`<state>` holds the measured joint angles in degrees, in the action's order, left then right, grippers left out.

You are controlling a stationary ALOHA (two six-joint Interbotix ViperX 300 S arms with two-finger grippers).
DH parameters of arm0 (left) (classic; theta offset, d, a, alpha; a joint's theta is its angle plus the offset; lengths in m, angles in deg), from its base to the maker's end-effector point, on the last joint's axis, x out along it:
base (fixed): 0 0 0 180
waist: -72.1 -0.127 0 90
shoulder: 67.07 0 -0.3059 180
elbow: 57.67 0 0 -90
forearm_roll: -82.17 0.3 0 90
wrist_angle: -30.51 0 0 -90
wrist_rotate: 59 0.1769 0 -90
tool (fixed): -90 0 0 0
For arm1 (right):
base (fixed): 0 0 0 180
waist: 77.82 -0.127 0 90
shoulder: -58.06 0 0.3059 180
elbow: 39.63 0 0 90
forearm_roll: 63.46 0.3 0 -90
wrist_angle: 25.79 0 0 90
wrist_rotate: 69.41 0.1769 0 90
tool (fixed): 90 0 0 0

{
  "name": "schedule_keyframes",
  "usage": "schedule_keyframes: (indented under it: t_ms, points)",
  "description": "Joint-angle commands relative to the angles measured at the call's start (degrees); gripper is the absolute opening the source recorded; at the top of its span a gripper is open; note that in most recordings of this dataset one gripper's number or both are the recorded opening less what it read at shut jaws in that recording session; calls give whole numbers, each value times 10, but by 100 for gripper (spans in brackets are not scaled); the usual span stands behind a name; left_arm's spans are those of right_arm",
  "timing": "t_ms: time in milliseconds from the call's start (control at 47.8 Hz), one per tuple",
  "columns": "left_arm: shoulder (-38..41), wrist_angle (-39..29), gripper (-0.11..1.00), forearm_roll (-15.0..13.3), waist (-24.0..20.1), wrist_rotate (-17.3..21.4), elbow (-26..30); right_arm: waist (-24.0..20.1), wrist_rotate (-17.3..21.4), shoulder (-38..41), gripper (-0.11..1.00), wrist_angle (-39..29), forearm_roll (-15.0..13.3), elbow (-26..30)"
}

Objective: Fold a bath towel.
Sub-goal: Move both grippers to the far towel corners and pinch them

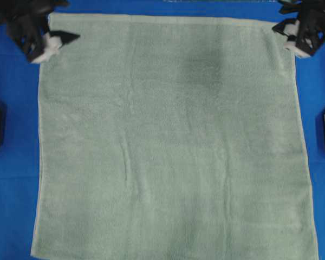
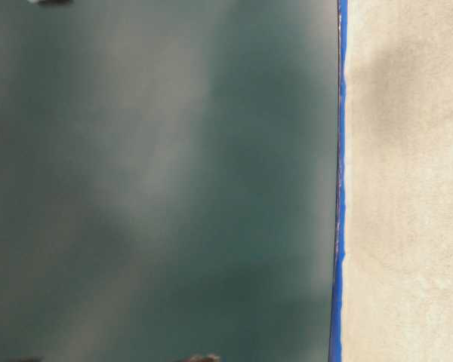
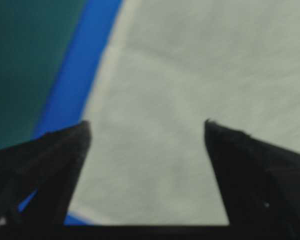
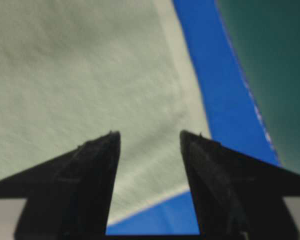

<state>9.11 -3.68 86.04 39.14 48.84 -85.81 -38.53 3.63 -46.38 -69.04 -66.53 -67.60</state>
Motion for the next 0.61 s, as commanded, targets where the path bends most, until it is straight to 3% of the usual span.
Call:
schedule_keyframes:
  t_ms: [0, 146, 293, 585]
  points:
    - [41, -12, 87, 4, -29, 35, 39, 36, -40, 50, 55, -20, 21, 42]
    - [125, 10, 87, 4, -70, 68, 69, 84, -120, 137, 58, -34, 57, 70]
    - [217, 46, 87, 3, -100, 135, 78, 116, -180, 220, 58, -11, 87, 85]
    - [344, 161, 87, 4, -135, 188, 83, 124, -225, 328, 58, 90, 90, 86]
